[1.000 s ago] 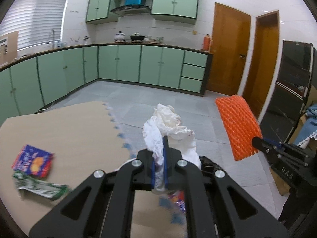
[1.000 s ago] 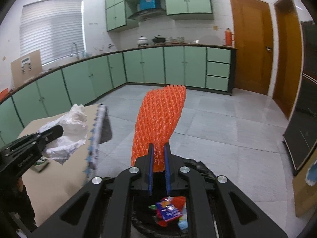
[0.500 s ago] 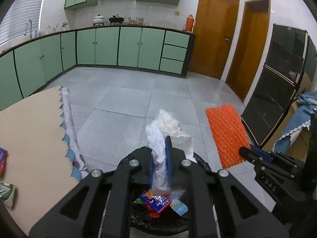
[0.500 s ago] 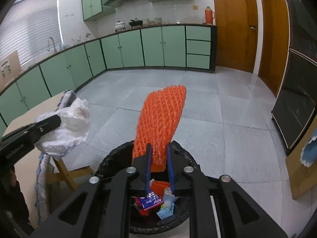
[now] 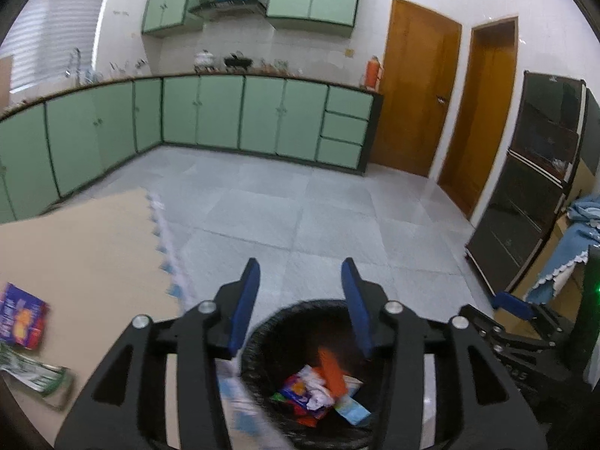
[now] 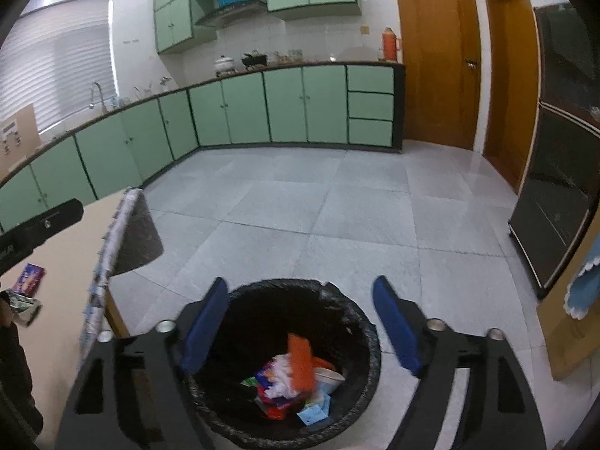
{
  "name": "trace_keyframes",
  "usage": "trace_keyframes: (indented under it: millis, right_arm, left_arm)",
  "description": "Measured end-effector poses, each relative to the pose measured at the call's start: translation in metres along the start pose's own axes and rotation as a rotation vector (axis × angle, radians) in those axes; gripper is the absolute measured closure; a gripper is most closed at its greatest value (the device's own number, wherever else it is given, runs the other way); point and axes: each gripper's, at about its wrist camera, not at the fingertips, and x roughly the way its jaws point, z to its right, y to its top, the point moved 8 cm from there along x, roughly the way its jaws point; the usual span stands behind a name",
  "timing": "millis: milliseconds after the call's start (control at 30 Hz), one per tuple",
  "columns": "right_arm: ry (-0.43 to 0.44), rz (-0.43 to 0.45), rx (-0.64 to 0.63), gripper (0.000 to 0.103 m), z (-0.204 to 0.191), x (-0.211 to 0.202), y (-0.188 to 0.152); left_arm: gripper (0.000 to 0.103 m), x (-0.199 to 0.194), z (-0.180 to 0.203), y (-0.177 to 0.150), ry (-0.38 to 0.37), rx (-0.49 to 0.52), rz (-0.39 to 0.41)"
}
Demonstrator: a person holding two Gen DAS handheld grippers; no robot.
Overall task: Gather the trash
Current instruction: 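Open both grippers over the black bin to drop tissue and net, then move both grippers back over the table toward the remaining wrappers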
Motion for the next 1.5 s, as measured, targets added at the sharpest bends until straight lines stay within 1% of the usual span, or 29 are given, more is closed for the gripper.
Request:
trace_keyframes:
  millis: [33, 100, 167, 200, 267, 300, 367, 500, 567, 633, 733, 800, 867, 1033, 1167, 1333, 1500]
  right_arm:
    - [0.016, 0.011, -0.011, 0.017, -0.008, -0.004, 0.003]
    - [0.049, 0.026, -0.028, 0.01, -0.026, -0.009, 0.008]
    - [0.099, 0.041, -0.038, 0.007, -0.051, -0.014, 0.013]
    - [0.126, 0.044, -0.046, 0.007, -0.064, -0.016, 0.014]
    - [0.179, 0.051, -0.074, 0.006, -0.092, -0.019, 0.017]
    - [0.202, 0.05, -0.088, 0.006, -0.106, -0.02, 0.018]
    - [0.265, 0.047, -0.121, 0.006, -0.138, -0.021, 0.02]
    - [0.378, 0.028, -0.193, 0.006, -0.205, -0.019, 0.014]
    - [0.435, 0.009, -0.235, 0.006, -0.24, -0.017, 0.005]
    - [0.473, -0.006, -0.259, 0.006, -0.263, -0.016, -0.002]
    - [0.529, -0.038, -0.301, 0.006, -0.304, -0.012, -0.016]
    - [0.548, -0.054, -0.329, 0.006, -0.324, -0.011, -0.024]
    - [0.567, -0.07, -0.365, 0.006, -0.344, -0.012, -0.034]
    - [0.585, -0.111, -0.44, 0.006, -0.374, -0.007, -0.056]
    - [0.58, -0.145, -0.466, 0.006, -0.387, 0.0, -0.068]
    - [0.576, -0.179, -0.498, 0.006, -0.398, 0.011, -0.073]
    - [0.587, -0.204, -0.499, 0.007, -0.403, 0.02, -0.075]
  left_arm:
    - [0.054, -0.006, -0.006, 0.002, 0.013, -0.002, 0.008]
    - [0.049, -0.02, -0.024, 0.005, 0.045, -0.012, 0.026]
    - [0.041, -0.04, -0.051, 0.006, 0.1, -0.027, 0.051]
    - [0.039, -0.047, -0.06, 0.007, 0.12, -0.031, 0.059]
    - [0.035, -0.067, -0.091, 0.005, 0.185, -0.04, 0.073]
    - [0.034, -0.075, -0.102, 0.004, 0.209, -0.043, 0.075]
    - [0.034, -0.097, -0.139, 0.0, 0.28, -0.06, 0.079]
    - [0.033, -0.133, -0.2, -0.011, 0.41, -0.096, 0.078]
    - [0.033, -0.149, -0.228, -0.017, 0.463, -0.125, 0.071]
    - [0.033, -0.163, -0.254, -0.026, 0.515, -0.151, 0.061]
    - [0.033, -0.181, -0.284, -0.037, 0.572, -0.176, 0.043]
    - [0.033, -0.192, -0.302, -0.049, 0.596, -0.206, 0.028]
    - [0.033, -0.199, -0.313, -0.056, 0.613, -0.224, 0.018]
    - [0.033, -0.208, -0.334, -0.068, 0.631, -0.26, -0.008]
    - [0.033, -0.211, -0.338, -0.074, 0.635, -0.268, -0.012]
    - [0.033, -0.211, -0.343, -0.074, 0.635, -0.271, -0.012]
    - [0.033, -0.208, -0.344, -0.075, 0.637, -0.28, -0.016]
